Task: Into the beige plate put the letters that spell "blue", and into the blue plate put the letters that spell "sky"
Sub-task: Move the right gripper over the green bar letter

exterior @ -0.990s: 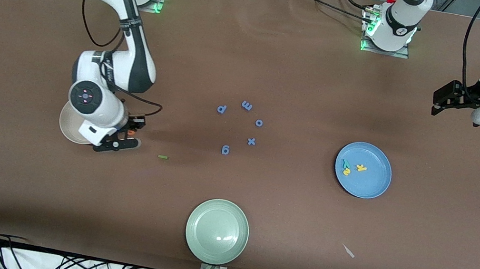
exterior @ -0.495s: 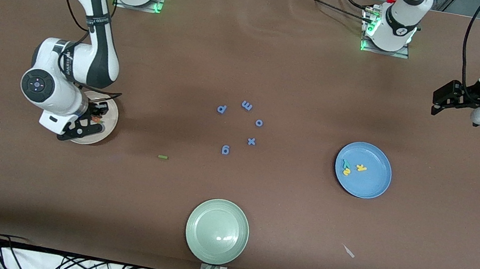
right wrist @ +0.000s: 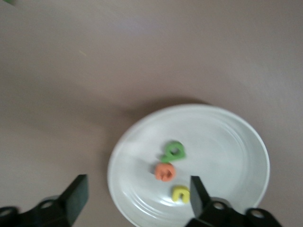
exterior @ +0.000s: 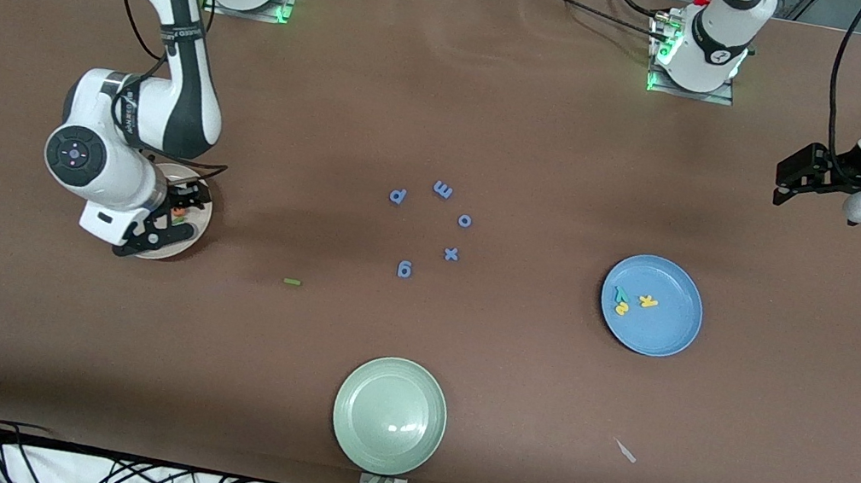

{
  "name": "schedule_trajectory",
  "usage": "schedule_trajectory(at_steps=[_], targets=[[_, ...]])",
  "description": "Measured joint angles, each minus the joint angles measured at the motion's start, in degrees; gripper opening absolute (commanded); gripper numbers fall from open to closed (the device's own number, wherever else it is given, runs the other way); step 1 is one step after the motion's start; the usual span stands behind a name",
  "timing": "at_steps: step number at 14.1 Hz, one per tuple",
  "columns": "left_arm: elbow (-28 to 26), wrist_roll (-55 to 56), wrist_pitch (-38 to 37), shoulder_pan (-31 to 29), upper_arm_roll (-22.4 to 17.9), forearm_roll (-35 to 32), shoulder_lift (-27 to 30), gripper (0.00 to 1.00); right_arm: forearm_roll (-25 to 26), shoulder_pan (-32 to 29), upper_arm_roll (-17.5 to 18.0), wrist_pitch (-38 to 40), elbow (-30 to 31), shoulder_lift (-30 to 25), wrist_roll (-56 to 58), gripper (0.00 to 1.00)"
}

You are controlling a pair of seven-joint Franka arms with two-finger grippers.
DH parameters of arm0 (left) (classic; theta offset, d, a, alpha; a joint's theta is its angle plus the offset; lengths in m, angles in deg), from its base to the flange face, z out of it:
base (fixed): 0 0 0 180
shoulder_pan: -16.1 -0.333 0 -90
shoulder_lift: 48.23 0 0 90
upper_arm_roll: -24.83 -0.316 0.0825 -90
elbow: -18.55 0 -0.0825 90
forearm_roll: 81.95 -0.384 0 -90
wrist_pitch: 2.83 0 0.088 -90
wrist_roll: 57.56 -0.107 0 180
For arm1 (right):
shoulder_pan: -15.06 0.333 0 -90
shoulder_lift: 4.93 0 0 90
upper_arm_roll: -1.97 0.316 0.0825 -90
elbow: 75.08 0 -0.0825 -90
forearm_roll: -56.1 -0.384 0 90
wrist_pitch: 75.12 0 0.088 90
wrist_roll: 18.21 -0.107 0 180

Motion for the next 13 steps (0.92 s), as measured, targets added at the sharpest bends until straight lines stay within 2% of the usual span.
schedule_trajectory(at_steps=[5,10,13], targets=[[0.01,0.00,-0.39,0.00,-0.07,0.00,0.00,1.00,0.03,0.75,8.55,-0.53,-6.15,2.44,3.81,1.00],[0.06,0.00,-0.41,0.00,-0.09,0.00,0.00,1.00,0.04,0.66,11.91,-8.42,-6.70,6.79,20.05,1.00],[0.12,0.00,-0.42,-0.02,-0.12,0.00,0.00,1.00,0.06,0.68,13.63,-11.22,-8.75,10.09,25.56,1.00]])
